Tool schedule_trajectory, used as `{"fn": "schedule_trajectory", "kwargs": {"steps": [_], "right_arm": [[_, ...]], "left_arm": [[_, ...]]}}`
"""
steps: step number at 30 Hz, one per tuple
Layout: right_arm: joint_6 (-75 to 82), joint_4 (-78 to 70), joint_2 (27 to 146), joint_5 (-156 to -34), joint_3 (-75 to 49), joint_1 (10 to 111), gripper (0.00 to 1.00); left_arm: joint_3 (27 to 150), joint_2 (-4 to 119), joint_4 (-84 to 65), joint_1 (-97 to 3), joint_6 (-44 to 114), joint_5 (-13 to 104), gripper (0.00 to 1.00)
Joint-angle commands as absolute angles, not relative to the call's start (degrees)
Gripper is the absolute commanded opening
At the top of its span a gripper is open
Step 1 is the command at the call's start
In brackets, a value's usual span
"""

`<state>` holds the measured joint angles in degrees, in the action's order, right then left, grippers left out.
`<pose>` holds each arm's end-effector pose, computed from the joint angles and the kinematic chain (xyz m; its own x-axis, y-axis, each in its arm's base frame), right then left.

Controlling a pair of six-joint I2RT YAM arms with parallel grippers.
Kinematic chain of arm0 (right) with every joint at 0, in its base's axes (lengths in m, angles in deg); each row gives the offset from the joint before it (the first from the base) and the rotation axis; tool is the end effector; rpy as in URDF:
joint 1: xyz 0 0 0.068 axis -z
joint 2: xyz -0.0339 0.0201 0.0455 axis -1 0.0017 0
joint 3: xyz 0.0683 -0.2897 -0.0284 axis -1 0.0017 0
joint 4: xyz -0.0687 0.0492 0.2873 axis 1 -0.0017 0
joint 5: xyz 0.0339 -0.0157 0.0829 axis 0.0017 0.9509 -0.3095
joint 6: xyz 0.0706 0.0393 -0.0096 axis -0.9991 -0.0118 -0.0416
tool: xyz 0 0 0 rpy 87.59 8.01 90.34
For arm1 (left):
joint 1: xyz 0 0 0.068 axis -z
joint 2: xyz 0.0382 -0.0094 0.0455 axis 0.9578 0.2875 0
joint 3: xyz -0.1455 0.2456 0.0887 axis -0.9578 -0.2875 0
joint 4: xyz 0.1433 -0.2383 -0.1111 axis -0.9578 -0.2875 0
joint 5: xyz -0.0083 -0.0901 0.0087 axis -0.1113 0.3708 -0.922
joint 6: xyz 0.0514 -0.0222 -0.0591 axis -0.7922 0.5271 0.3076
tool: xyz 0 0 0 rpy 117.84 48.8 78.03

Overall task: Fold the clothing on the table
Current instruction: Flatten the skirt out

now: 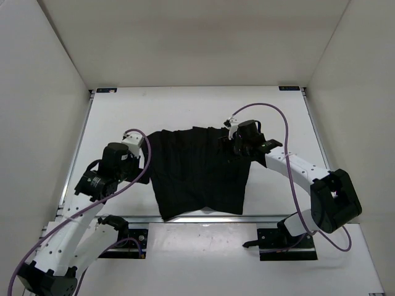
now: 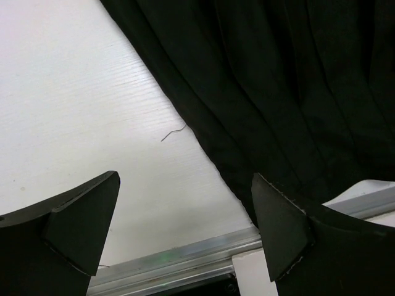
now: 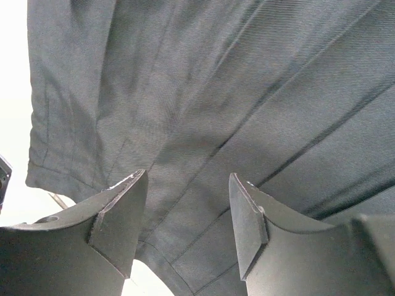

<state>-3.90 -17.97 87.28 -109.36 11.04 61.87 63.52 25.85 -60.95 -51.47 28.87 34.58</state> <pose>0.3010 0.1900 0.2138 -0.7601 -0.1518 -0.6318 -0.5033 0.7525 0.4247 0.1784 -0.0677 0.2868 -0.6976 0.1775 -0.6942 0.2750 0.9610 -0.0306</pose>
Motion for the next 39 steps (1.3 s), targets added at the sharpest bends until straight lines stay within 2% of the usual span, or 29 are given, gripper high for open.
{"fn": "schedule_trajectory", "kwargs": {"steps": [1, 6, 7, 8, 9, 12, 13, 14, 16, 17, 20, 23, 28, 29, 32, 34, 35, 36, 37, 38, 39], "right_arm": [[-3.6, -17.5, 87.2, -108.0, 11.3, 62.4, 0.53], [-4.9, -19.9, 85.8, -103.9, 12.1, 62.4, 0.53], [-5.6, -21.0, 85.2, -102.6, 13.1, 62.3, 0.53], [-6.0, -22.5, 83.8, -101.4, 12.9, 62.2, 0.53], [-6.7, -23.3, 82.3, -99.8, 13.8, 62.1, 0.52], [-8.9, -28.5, 77.9, -96.0, 15.7, 61.0, 0.53], [-10.3, -30.0, 76.9, -96.3, 17.2, 61.3, 0.52], [-11.0, -31.2, 75.1, -96.6, 19.3, 61.7, 0.53], [-12.5, -33.4, 72.2, -96.5, 22.0, 62.0, 0.53], [-13.1, -33.7, 70.5, -96.0, 24.2, 62.6, 0.53], [-14.0, -34.6, 67.0, -96.8, 27.6, 63.3, 0.54], [-13.7, -34.9, 67.2, -96.6, 29.8, 63.0, 0.55], [-13.8, -36.3, 71.3, -94.6, 31.6, 61.3, 0.56], [-14.0, -36.4, 71.3, -94.5, 31.4, 60.3, 0.57], [-13.4, -34.9, 73.4, -95.9, 31.6, 60.6, 0.55], [-13.8, -33.2, 74.1, -96.8, 31.9, 60.4, 0.49], [-13.8, -32.3, 74.2, -97.2, 32.0, 60.7, 0.43], [-14.3, -32.0, 74.7, -97.9, 32.5, 60.5, 0.3], [-14.1, -31.2, 74.9, -98.8, 32.5, 61.1, 0.1], [-13.4, -30.4, 75.1, -99.3, 32.9, 61.7, 0.0], [-13.3, -29.7, 75.7, -99.7, 33.3, 61.9, 0.0]], "left_arm": [[62.4, 22.7, -59.7, -50.5, 29.9, 31.0, 0.99], [59.9, 14.4, -57.1, -50.2, 26.6, 33.9, 0.96], [60.1, 13.1, -56.6, -50.7, 25.4, 37.4, 0.58], [61.4, 12.8, -56.8, -50.9, 25.0, 37.1, 0.34], [62.4, 13.8, -57.3, -51.8, 25.5, 37.8, 0.0], [67.9, 20.9, -61.7, -54.0, 29.8, 43.6, 0.0], [68.7, 24.1, -62.8, -53.9, 32.9, 48.9, 0.06], [68.1, 27.1, -63.2, -53.5, 34.8, 52.7, 0.2], [63.8, 28.8, -60.3, -49.8, 43.6, 54.7, 0.23], [59.6, 28.0, -56.6, -48.7, 45.8, 54.6, 0.34], [48.9, 25.3, -46.5, -46.2, 57.7, 56.9, 0.33], [43.1, 27.1, -40.9, -44.0, 61.8, 57.2, 0.21], [39.6, 31.4, -39.6, -41.9, 62.7, 50.8, 0.39], [39.1, 31.9, -38.7, -41.8, 63.0, 50.9, 0.46], [35.8, 32.7, -36.1, -41.3, 64.6, 48.7, 0.46], [34.1, 33.9, -34.6, -41.3, 64.6, 48.2, 0.5], [33.1, 35.0, -33.9, -41.4, 64.7, 47.9, 0.51], [32.8, 35.7, -33.3, -41.1, 64.7, 47.3, 0.5], [32.6, 36.9, -32.6, -41.0, 64.7, 46.7, 0.46], [32.5, 37.6, -32.1, -40.9, 64.2, 45.7, 0.39], [32.6, 39.5, -31.6, -41.0, 63.5, 45.2, 0.32]]}}
